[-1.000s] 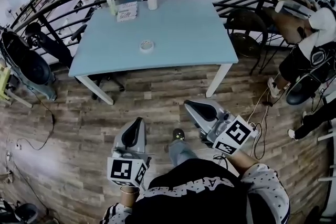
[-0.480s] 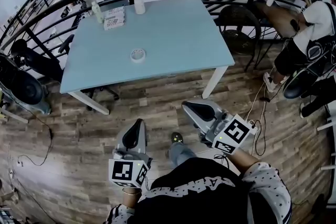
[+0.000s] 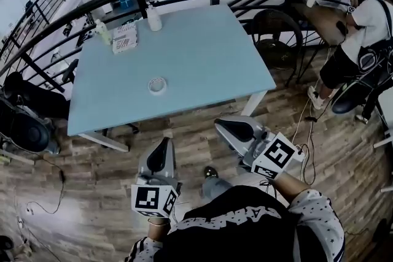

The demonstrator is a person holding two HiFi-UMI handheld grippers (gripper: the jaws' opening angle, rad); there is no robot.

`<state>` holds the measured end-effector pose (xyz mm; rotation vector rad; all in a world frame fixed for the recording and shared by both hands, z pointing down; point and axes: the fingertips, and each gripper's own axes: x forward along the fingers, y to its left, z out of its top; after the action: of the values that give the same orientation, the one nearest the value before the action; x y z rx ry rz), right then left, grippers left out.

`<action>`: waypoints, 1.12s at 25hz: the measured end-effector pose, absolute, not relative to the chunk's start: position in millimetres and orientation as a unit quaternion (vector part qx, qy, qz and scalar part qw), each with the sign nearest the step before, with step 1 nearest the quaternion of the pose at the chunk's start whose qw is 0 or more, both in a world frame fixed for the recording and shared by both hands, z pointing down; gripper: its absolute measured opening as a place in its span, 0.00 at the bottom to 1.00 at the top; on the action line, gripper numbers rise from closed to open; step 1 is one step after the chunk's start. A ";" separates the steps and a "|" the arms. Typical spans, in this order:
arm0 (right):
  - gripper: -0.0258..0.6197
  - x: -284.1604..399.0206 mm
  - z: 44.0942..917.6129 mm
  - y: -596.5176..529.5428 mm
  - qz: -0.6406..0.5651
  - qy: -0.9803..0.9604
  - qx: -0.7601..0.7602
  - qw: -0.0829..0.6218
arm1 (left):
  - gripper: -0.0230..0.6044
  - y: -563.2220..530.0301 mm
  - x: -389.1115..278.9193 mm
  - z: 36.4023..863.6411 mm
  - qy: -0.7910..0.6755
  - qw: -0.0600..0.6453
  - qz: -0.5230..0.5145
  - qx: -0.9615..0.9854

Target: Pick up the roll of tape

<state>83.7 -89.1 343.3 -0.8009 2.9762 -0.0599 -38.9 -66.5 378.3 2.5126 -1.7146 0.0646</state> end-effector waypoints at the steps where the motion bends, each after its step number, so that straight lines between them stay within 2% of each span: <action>1: 0.03 86.8 346.5 -100.1 -0.025 0.963 -0.266 0.026 | 0.04 -78.7 -34.3 379.9 -0.557 0.057 0.023 0.828; 9: 0.03 99.8 375.4 -176.9 -0.059 0.956 -0.285 0.026 | 0.04 -158.3 -19.3 405.8 -0.546 0.073 0.043 0.834; 17: 0.03 98.4 369.7 -223.4 -0.055 0.959 -0.274 0.055 | 0.04 -192.5 -28.7 389.3 -0.562 0.042 0.065 0.823; 28: 0.04 59.3 380.6 -237.9 -0.054 0.966 -0.252 0.028 | 0.04 -202.8 -79.1 381.2 -0.594 0.044 0.054 0.801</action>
<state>59.3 -237.9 380.6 -0.7780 2.9821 -0.1660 -79.1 -202.8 381.2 2.4487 -1.8170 0.1664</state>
